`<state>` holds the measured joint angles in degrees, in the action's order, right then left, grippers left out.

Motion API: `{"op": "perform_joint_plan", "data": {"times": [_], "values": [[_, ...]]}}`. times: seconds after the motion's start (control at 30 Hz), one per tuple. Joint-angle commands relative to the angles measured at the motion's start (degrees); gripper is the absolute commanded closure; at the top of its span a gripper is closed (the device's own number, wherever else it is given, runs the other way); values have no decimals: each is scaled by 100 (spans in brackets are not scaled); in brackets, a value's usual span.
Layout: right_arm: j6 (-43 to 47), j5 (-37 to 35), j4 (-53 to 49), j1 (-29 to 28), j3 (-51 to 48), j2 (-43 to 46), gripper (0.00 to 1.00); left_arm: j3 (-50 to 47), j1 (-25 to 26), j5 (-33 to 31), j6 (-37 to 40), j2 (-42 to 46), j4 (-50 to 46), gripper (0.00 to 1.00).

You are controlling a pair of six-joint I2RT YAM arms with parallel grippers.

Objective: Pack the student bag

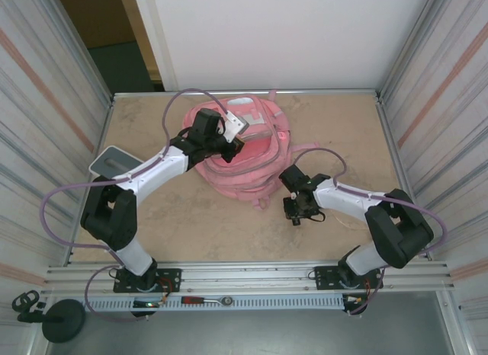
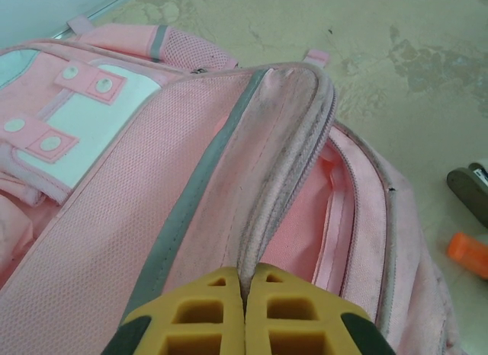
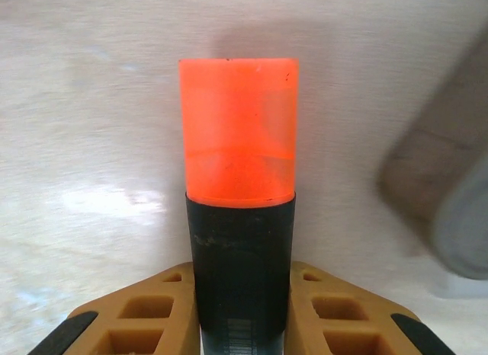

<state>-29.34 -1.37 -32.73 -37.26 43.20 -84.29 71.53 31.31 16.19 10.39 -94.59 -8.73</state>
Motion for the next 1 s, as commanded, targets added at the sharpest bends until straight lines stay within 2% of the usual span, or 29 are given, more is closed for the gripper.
{"op": "perform_joint_plan", "data": {"times": [0.0,0.13,0.23,0.37,0.5,0.67,0.77,0.87,0.97], "values": [[126,421,8,-54,302,375,90,334,-82,321,-389,376,281,100],[161,1162,144,32,586,909,90,599,-184,604,-677,311,252,100],[-93,1916,714,104,892,939,89,814,-230,763,-885,292,284,100],[-709,2679,1528,216,1557,384,88,1195,-239,865,-1045,190,179,100],[-1602,3149,2450,413,2055,-274,88,1607,-248,906,-1185,22,-86,100],[-2921,2989,3524,656,2459,-1166,83,1820,-248,948,-1293,-106,-155,100],[-3434,2577,3975,762,2582,-1647,71,1846,-248,944,-1329,-139,-140,100],[-3500,2542,4189,816,2746,-1903,59,1829,-248,954,-1360,-149,-120,100],[-3104,2639,3977,782,2759,-1740,53,1766,-265,952,-1347,-142,-90,100]]}}
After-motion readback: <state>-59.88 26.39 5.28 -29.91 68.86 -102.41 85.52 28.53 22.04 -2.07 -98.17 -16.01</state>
